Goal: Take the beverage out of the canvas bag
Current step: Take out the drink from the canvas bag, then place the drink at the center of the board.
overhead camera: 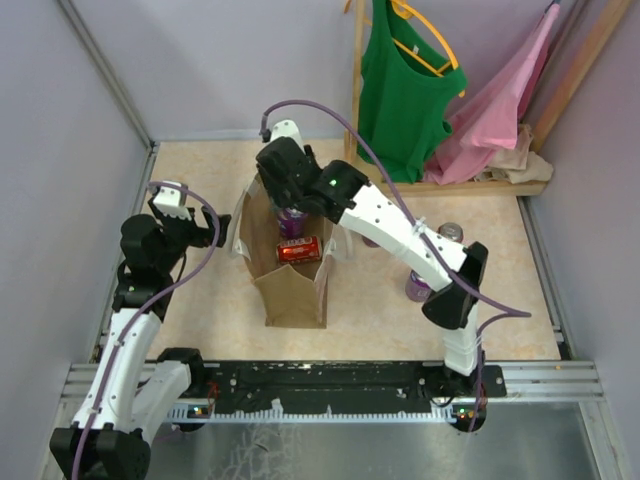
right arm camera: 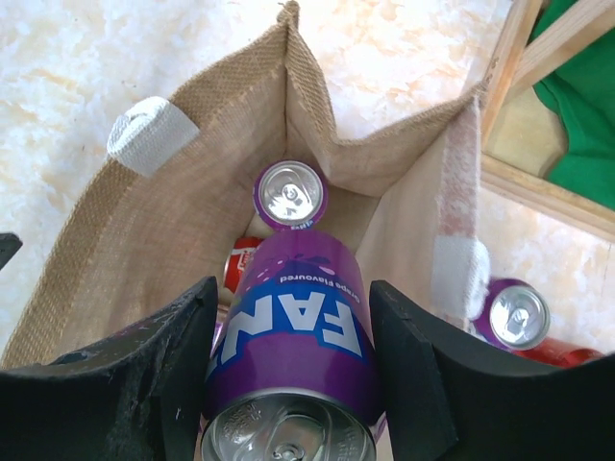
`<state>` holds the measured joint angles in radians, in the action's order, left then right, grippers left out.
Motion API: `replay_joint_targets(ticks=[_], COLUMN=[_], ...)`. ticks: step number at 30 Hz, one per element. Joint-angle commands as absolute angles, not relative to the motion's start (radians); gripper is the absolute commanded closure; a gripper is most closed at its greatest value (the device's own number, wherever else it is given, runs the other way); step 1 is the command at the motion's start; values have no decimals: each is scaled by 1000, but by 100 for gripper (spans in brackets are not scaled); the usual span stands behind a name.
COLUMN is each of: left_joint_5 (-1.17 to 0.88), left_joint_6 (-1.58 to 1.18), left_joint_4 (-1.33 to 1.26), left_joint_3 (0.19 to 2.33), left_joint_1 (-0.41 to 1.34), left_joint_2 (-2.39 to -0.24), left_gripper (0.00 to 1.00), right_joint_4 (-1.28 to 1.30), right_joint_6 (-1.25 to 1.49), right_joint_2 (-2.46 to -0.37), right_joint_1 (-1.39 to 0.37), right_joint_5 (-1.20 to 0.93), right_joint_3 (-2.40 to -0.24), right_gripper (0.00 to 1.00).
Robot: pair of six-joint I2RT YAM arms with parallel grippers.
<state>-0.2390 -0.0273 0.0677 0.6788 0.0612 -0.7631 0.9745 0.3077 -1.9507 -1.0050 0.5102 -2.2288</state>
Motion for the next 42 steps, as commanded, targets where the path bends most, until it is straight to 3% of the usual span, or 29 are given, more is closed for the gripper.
replay_joint_targets(ticks=[1, 14, 21, 30, 42], left_joint_5=[-256, -262, -270, -277, -283], left_joint_6=[-37, -41, -42, -35, -34], left_joint_4=[38, 33, 30, 32, 40], left_joint_3=[669, 669, 674, 680, 681], left_joint_1=[64, 64, 64, 65, 65], left_joint_2=[-758, -759, -769, -777, -771], left_gripper=[0, 0, 0, 0, 0], right_joint_4=[759, 478, 611, 965, 868], right_joint_6=[291, 215, 248, 544, 751], right_joint_2=[-1745, -1502, -1481, -1452, -1322], right_joint_1=[-1005, -1006, -992, -893, -867], right_joint_5=[566, 763, 915, 800, 592], right_joint_3=[-2171, -1917, -1921, -1807, -1317], right_gripper=[100, 100, 100, 100, 100])
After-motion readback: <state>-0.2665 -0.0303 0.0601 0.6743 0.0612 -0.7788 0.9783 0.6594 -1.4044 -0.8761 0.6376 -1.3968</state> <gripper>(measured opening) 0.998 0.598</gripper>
